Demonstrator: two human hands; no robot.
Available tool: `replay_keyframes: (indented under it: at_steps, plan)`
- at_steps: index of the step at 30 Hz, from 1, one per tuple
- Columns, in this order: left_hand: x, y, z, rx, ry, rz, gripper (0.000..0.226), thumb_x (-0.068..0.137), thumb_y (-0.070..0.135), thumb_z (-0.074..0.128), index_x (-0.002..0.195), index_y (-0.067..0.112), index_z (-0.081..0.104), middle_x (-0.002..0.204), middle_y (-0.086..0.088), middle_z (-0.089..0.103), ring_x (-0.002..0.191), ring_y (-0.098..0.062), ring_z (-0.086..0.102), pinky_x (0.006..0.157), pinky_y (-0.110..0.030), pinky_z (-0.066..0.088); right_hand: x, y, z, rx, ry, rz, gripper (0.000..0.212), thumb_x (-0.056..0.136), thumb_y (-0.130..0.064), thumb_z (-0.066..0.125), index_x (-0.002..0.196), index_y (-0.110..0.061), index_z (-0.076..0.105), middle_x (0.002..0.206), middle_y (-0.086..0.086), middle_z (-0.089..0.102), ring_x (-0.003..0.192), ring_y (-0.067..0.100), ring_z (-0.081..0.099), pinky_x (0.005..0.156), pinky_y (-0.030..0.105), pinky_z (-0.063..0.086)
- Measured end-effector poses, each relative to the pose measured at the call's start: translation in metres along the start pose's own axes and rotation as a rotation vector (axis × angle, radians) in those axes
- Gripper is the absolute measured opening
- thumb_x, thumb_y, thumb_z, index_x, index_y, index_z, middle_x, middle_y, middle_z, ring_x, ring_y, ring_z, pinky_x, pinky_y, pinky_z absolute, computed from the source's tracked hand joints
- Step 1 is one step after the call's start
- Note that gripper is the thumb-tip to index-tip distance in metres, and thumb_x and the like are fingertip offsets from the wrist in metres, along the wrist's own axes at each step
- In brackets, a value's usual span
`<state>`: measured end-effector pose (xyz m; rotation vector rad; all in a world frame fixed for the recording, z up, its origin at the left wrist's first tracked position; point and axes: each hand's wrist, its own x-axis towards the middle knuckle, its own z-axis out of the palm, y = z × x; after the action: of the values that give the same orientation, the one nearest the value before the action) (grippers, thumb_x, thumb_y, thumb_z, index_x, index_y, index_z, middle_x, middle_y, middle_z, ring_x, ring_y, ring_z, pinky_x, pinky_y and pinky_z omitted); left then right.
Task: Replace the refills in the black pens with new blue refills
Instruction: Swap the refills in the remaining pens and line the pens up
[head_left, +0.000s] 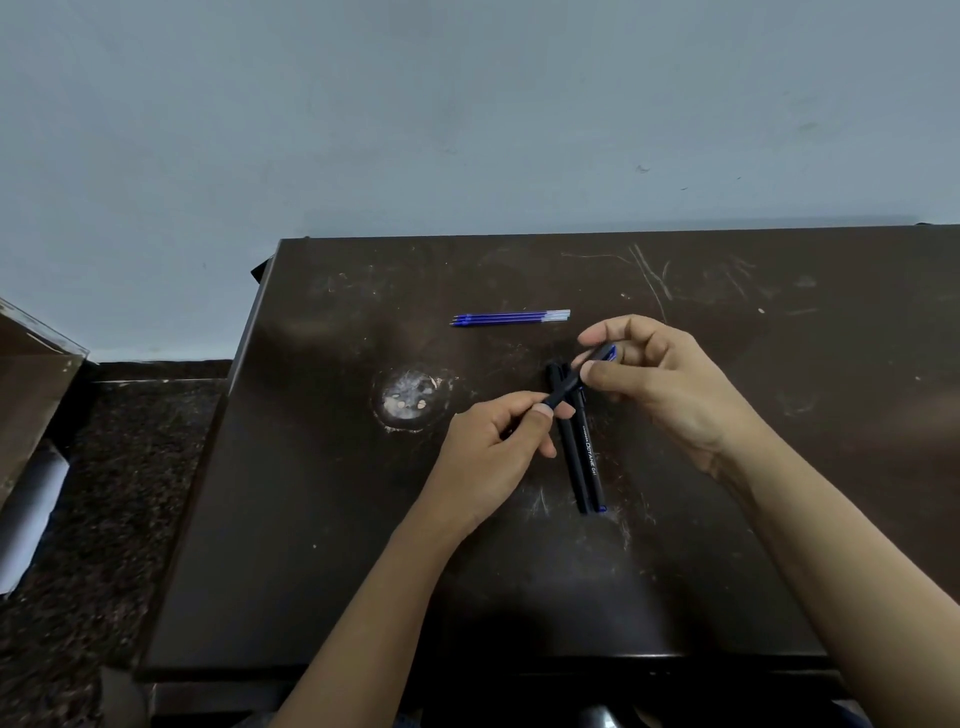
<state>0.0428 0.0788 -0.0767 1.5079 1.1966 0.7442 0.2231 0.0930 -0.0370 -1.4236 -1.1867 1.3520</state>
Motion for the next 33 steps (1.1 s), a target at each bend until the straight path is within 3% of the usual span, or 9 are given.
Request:
replay_keyframes:
  at_steps: [3,8,13,17,19,23,27,30,33]
  plan:
    - [0.001,0.001,0.003,0.016,0.028,-0.033,0.016,0.096,0.034,0.049,0.099,0.036,0.064,0.069,0.013,0.070,0.056,-0.002,0.056,0.056,-0.012,0.043,-0.001,0.003,0.007,-0.057,0.004,0.013,0.021,0.079,-0.006,0.070,0.097,-0.015,0.064,0.074,0.011,0.070,0.070,0.016,0.062,0.075,0.027,0.049]
    - [0.000,-0.001,0.007,0.091,0.157,-0.007,0.017,0.093,0.025,0.056,0.077,0.031,0.055,0.066,0.013,0.070,0.041,0.001,0.047,0.045,-0.008,0.036,-0.002,0.011,0.024,0.026,0.099,0.048,0.016,0.079,-0.006,0.070,0.094,-0.011,0.067,0.086,0.035,0.062,0.073,0.026,0.052,0.076,0.038,0.043]
    - [-0.002,-0.003,0.008,0.229,0.234,0.026,0.012,0.091,0.019,0.058,0.081,0.023,0.053,0.065,0.010,0.068,0.057,0.005,0.059,0.054,-0.007,0.040,0.000,0.019,0.036,0.091,0.149,0.099,0.015,0.080,-0.004,0.070,0.093,-0.009,0.068,0.073,0.012,0.061,0.057,0.008,0.053,0.063,0.020,0.045]
    - [-0.005,-0.002,0.008,0.380,0.254,0.064,0.010,0.092,0.021,0.056,0.085,0.020,0.049,0.071,0.006,0.068,0.068,-0.009,0.065,0.064,-0.035,0.054,0.003,0.021,0.038,0.099,0.187,0.133,0.012,0.078,-0.004,0.070,0.088,-0.009,0.069,0.065,0.003,0.059,0.049,0.002,0.049,0.054,0.014,0.044]
    - [-0.006,0.000,0.009,0.485,0.271,0.092,0.013,0.092,0.022,0.055,0.086,0.020,0.044,0.071,0.003,0.066,0.065,-0.014,0.063,0.062,-0.040,0.053,0.003,0.022,0.037,0.080,0.196,0.149,0.008,0.076,-0.007,0.071,0.082,-0.013,0.071,0.064,0.000,0.060,0.049,0.001,0.049,0.056,0.017,0.044]
    - [-0.008,0.005,0.011,0.634,0.313,0.155,0.021,0.092,0.021,0.056,0.086,0.024,0.035,0.077,0.001,0.066,0.065,-0.019,0.061,0.056,-0.033,0.045,0.001,0.021,0.037,0.087,0.205,0.185,0.005,0.076,-0.013,0.073,0.071,-0.014,0.073,0.062,0.002,0.057,0.050,0.003,0.049,0.062,0.023,0.043]
    - [-0.006,0.010,0.013,0.529,0.346,0.181,0.015,0.092,0.018,0.056,0.087,0.019,0.042,0.073,0.000,0.062,0.063,-0.017,0.060,0.055,-0.034,0.047,0.001,0.014,0.037,0.214,0.171,0.144,0.016,0.079,-0.008,0.070,0.065,-0.017,0.071,0.065,0.005,0.059,0.065,0.016,0.053,0.070,0.030,0.046]
    - [-0.004,0.013,0.018,0.409,0.360,0.184,0.006,0.093,0.015,0.053,0.094,0.018,0.048,0.076,0.002,0.060,0.066,-0.011,0.059,0.059,-0.029,0.049,0.001,0.009,0.031,0.214,0.188,0.091,0.004,0.080,-0.008,0.071,0.082,-0.011,0.072,0.075,0.009,0.070,0.069,0.016,0.062,0.072,0.030,0.052]
    - [-0.003,0.011,0.021,0.400,0.389,0.130,0.012,0.091,0.008,0.053,0.096,0.019,0.050,0.082,0.003,0.059,0.072,-0.007,0.057,0.063,-0.019,0.046,0.000,0.014,0.019,-0.101,0.318,0.046,0.014,0.080,-0.014,0.072,0.093,-0.018,0.070,0.079,-0.001,0.072,0.073,0.009,0.067,0.074,0.021,0.054]
